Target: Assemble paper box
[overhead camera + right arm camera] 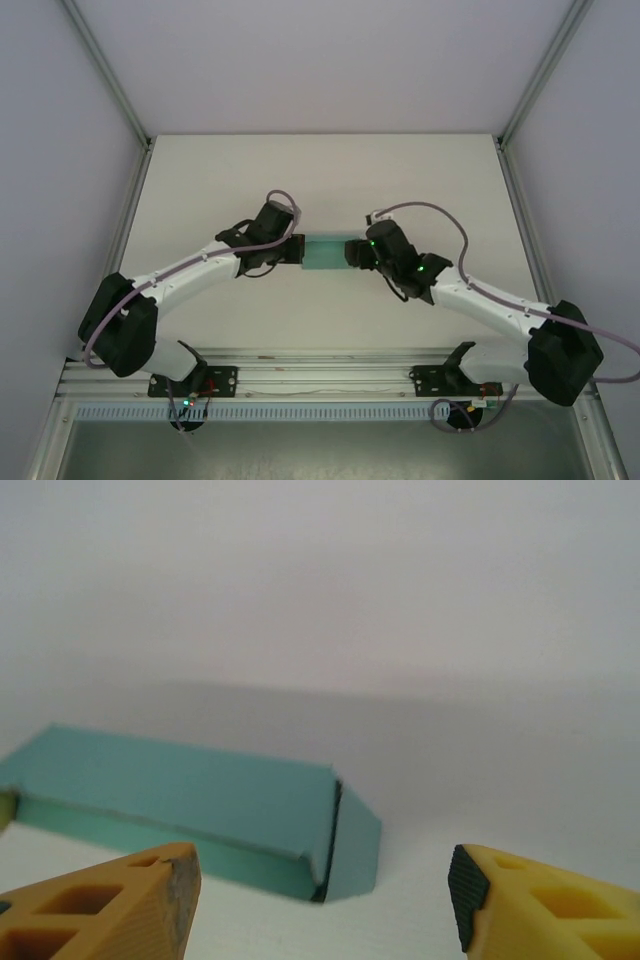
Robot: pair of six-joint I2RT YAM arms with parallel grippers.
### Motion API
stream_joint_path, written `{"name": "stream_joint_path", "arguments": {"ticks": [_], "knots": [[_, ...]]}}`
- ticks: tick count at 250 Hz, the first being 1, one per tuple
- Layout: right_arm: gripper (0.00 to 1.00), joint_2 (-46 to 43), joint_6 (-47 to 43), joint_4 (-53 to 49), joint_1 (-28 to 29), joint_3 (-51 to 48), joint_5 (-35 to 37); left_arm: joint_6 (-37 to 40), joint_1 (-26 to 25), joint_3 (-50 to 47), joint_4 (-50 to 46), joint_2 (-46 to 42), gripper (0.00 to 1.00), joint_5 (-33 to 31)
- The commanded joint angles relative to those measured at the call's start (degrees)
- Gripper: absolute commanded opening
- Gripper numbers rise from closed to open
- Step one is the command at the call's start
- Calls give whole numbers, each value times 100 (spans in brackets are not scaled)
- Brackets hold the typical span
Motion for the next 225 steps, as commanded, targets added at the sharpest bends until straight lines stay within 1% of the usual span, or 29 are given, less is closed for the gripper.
{"name": "stream_joint_path", "arguments": {"ticks": [1,23,60,96,104,115,120,153,171,187,199,212,225], "knots": [[67,154,237,-13,-227,163,-134,35,-43,-43,-521,225,0,-130],[57,420,237,-41,-359,253,-389,103,-43,79,-586,272,0,-21],[53,758,271,-234,-461,248,-625,175,-43,250,-645,320,0,116],[39,904,508,-162,-478,-84,-545,300,-43,376,-736,161,0,280],[36,929,596,-123,-473,-172,-560,354,-43,412,-789,92,10,318],[35,972,673,-10,-475,-300,-653,408,-44,489,-908,-6,32,305],[34,984,698,63,-476,-356,-726,420,-43,527,-950,-55,39,304],[33,1120,847,171,-481,-564,-879,435,-41,815,-1318,-299,64,213],[32,1158,872,170,-476,-636,-808,333,-18,883,-1411,-355,66,-105],[32,1164,867,200,-474,-675,-779,177,111,871,-1300,-302,72,-217],[32,1158,854,205,-480,-688,-771,58,283,849,-1136,-190,73,-65],[32,1148,828,214,-479,-674,-755,28,465,822,-873,-41,73,353],[32,1133,797,211,-477,-659,-750,-18,589,791,-568,117,72,603]]}}
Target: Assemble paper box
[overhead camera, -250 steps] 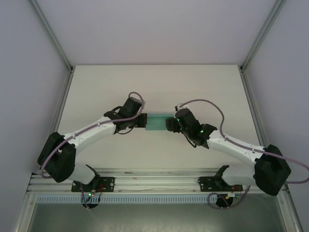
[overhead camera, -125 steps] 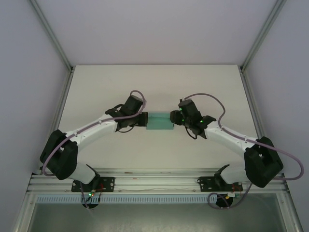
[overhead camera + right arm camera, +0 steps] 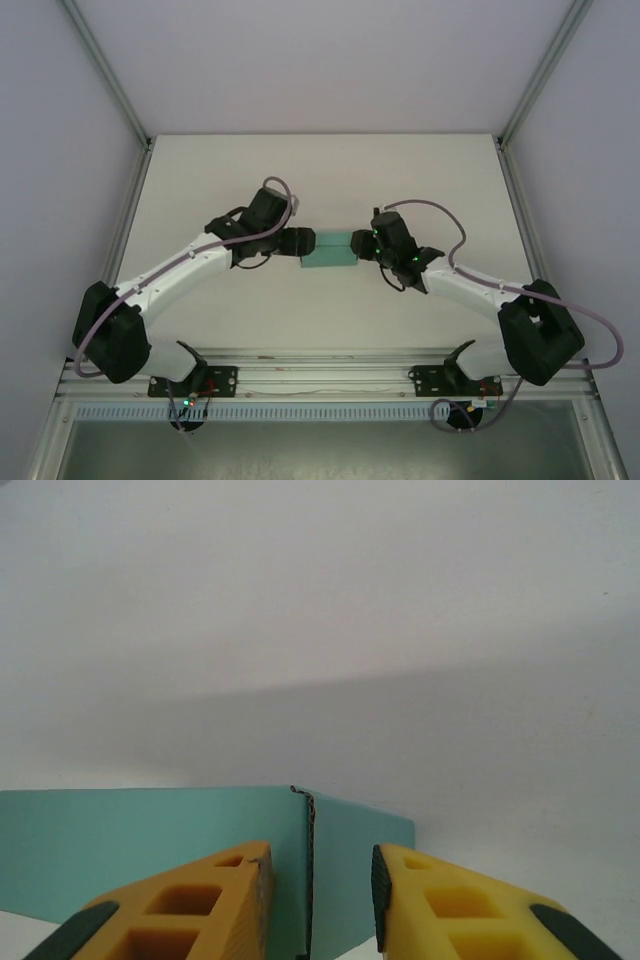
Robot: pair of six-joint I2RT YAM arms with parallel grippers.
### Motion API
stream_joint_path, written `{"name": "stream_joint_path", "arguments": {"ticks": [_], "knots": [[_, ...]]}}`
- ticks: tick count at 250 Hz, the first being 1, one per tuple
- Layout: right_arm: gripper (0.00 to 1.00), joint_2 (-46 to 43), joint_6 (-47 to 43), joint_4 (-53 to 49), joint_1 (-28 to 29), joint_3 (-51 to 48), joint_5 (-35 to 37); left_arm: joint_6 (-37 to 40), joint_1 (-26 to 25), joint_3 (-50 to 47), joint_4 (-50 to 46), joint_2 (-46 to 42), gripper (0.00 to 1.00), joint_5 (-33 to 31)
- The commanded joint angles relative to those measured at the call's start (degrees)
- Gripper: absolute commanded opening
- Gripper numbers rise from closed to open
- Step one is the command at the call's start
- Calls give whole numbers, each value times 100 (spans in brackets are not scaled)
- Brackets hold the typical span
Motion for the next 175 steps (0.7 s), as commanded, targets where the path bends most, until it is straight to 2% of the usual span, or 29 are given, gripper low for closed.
{"name": "stream_joint_path", "arguments": {"ticks": [1,47,69,91,109,120,133,157,175], "knots": [[32,283,-36,-918,-35,-319,46,-210,334,-1,443,324,72,415],[32,319,-60,-930,-31,-295,136,-384,574,-329,1194,672,66,1016],[31,347,-25,-746,-27,-424,128,-483,580,-858,1740,637,59,1218],[31,434,-34,-396,-33,-644,92,-604,583,-1618,2613,611,46,1455],[31,527,-127,102,-40,-937,-15,-774,617,-2315,3428,628,33,1378],[28,580,-149,477,-52,-1152,-101,-835,637,-2665,3887,658,27,1432],[24,632,-236,952,-48,-1406,-263,-891,637,-2937,4255,692,14,1502],[17,708,-369,1401,-46,-1681,-409,-816,630,-3170,4520,686,4,1529],[8,627,-392,1484,-45,-1785,-472,-719,629,-3224,4462,605,0,1438]]}}
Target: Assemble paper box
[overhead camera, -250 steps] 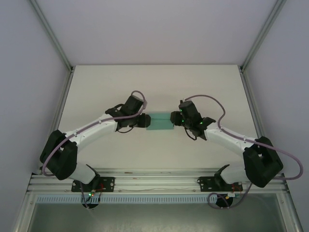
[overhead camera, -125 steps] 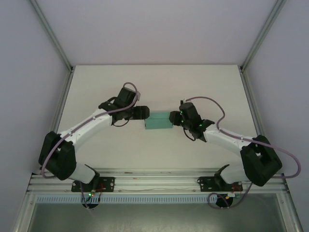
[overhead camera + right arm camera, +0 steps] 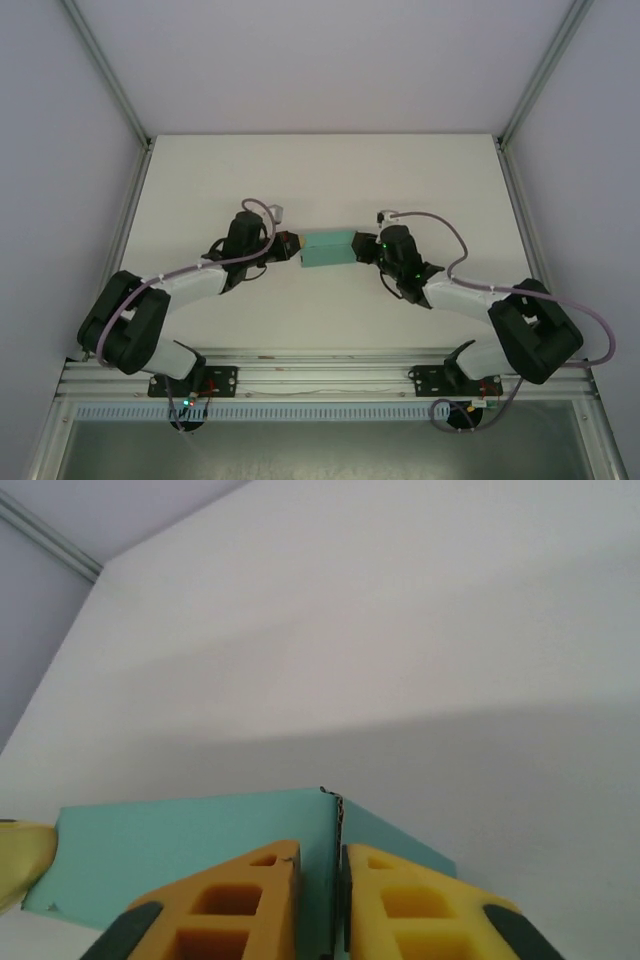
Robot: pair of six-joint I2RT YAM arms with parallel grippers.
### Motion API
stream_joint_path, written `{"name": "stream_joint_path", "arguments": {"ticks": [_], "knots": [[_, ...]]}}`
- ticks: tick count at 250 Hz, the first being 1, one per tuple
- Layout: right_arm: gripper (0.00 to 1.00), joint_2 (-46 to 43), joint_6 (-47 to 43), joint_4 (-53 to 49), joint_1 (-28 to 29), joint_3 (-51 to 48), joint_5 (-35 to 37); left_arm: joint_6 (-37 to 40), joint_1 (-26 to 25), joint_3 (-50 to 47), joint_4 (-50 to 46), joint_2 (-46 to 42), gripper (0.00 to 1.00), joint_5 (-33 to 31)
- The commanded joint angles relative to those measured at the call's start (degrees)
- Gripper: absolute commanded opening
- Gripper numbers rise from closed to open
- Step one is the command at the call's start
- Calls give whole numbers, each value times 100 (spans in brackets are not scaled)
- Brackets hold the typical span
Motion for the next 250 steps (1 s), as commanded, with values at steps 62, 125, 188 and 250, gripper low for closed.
{"name": "stream_joint_path", "arguments": {"ticks": [62,125,188,250], "knots": [[4,-325,-318,-1833,3,-222,-238,221,-84,-163,-697,78,0,-129],[36,-483,-467,-3166,6,1188,-49,605,-104,1032,-1573,-129,58,-481],[71,-319,-1679,-4026,-6,2496,-58,1206,-73,1998,-2824,-649,100,-1746],[100,309,-5531,-5418,-22,3523,-2165,1258,157,1796,-3412,-1295,100,-2784]]}}
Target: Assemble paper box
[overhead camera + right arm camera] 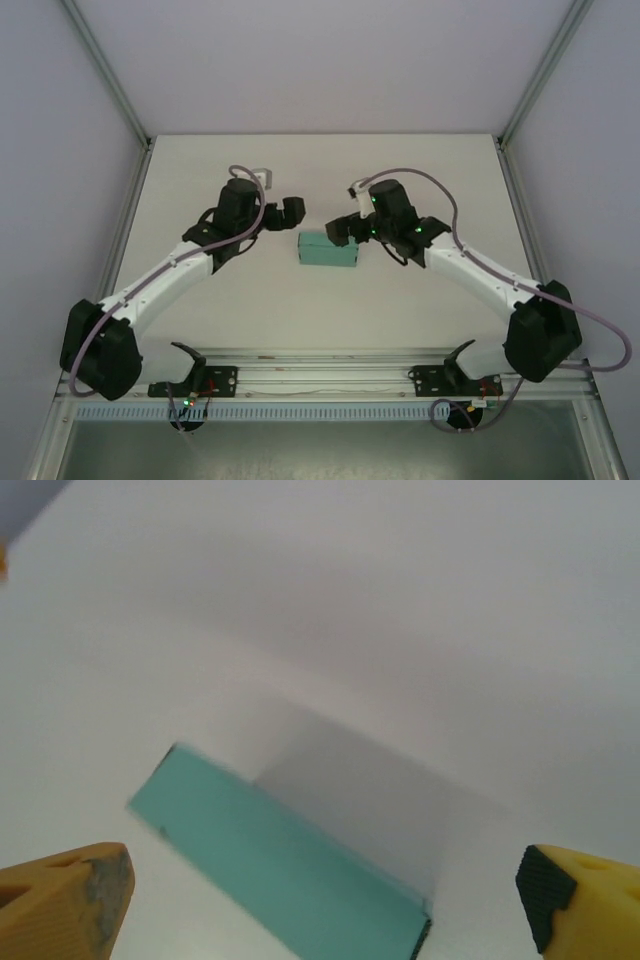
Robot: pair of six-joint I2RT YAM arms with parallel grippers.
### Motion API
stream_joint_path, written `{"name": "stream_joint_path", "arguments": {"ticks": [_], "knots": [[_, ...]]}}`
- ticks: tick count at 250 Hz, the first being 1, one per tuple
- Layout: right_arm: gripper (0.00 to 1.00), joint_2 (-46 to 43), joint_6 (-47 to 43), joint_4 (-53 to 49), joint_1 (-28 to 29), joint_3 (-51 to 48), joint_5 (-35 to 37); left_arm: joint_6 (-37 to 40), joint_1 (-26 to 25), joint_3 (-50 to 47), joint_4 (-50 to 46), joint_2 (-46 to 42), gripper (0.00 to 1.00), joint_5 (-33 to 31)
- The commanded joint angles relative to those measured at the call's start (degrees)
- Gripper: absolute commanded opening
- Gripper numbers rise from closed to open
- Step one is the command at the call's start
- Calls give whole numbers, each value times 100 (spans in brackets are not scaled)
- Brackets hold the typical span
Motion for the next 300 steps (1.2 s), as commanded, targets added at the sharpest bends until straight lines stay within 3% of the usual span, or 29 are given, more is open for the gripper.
{"name": "stream_joint_path", "arguments": {"ticks": [1,19,64,113,144,169,182,189,246,300], "knots": [[100,318,-2532,-1164,5,438,-1125,168,152,-197,-604,-322,100,-818],[100,615,-3506,-1786,18,819,-1246,92,218,-488,-607,-538,100,-1024],[99,1603,-4779,-2961,56,1833,-1063,-135,276,-1155,-681,-944,100,-1044],[94,2531,-4861,-3406,298,2646,-152,-240,294,-1533,-988,-1363,100,-1433],[84,3088,-4919,-3669,358,3112,172,-312,289,-1676,-995,-1600,100,-1530],[66,3486,-4893,-3903,430,3456,408,-332,293,-1711,-1044,-1689,100,-1595],[50,3582,-4900,-3828,482,3467,532,-314,289,-1728,-1053,-1728,100,-1606],[46,3610,-4886,-3754,506,3460,610,-312,291,-1731,-1062,-1737,100,-1626],[41,3426,-4789,-2718,782,3207,1920,-314,290,-1750,-1121,-1803,100,-1692],[45,3303,-5881,-825,1063,2429,3691,-335,289,-1783,-1152,-1902,100,-1835]]}}
